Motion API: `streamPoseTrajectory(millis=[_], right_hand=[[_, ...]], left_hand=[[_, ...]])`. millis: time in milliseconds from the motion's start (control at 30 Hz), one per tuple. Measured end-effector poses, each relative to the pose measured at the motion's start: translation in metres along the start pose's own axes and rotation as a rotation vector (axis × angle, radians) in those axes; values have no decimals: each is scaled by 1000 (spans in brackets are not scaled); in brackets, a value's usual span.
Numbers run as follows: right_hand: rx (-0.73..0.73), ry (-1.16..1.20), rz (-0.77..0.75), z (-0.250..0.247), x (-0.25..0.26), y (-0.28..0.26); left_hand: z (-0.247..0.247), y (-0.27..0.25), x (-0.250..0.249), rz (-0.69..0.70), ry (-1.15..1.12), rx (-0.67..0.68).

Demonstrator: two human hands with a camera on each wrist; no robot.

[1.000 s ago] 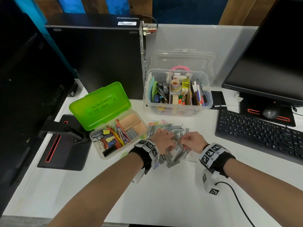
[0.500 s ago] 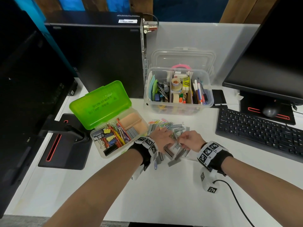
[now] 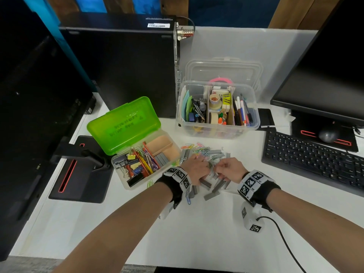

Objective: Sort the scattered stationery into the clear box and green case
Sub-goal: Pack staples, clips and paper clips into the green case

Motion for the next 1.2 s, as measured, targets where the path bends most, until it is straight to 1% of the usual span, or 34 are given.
streamPoseTrajectory(millis=[133, 267, 367, 433, 567, 667, 800, 867, 1000, 1100, 1200], right_hand=[[-1, -1, 2, 0, -2, 1], [-4, -11, -3, 0, -3, 2], [-6, -17, -2, 0, -1, 2], [-9, -17, -3, -1, -1, 2], [-8, -23, -13, -2, 2, 2], [-15, -38, -38, -1, 7, 3], [-33, -64, -103, 3, 26, 7], [-41, -51, -145, 9, 41, 8], [-52, -23, -242, 29, 75, 9], [-40, -64, -316, 47, 103, 7], [-26, -174, -394, 68, 125, 6]], left_hand=[[-2, -3, -2, 12, 4, -58], [-4, -5, -3, 20, 1, -78], [-4, -6, -3, 11, -16, -64], [-4, -6, -3, -6, -41, -65], [-6, -11, 1, -54, -129, -120], [-8, -17, 8, -119, -225, -172], [-13, -33, 26, -277, -380, -291], [-16, -45, 37, -369, -419, -353], [-18, -70, 63, -636, -489, -470], [-10, -88, 82, -808, -481, -509], [-5, -100, 93, -939, -476, -502]])
Point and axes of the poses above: each hand's wrist, its own y-axis towards the middle knuckle, its own z-axis out of the palm, x = y × z, the point moved 1 cm from there along y, towards the middle knuckle, and after that the axes turned 15 degrees about -x, right-handed, at the moved point
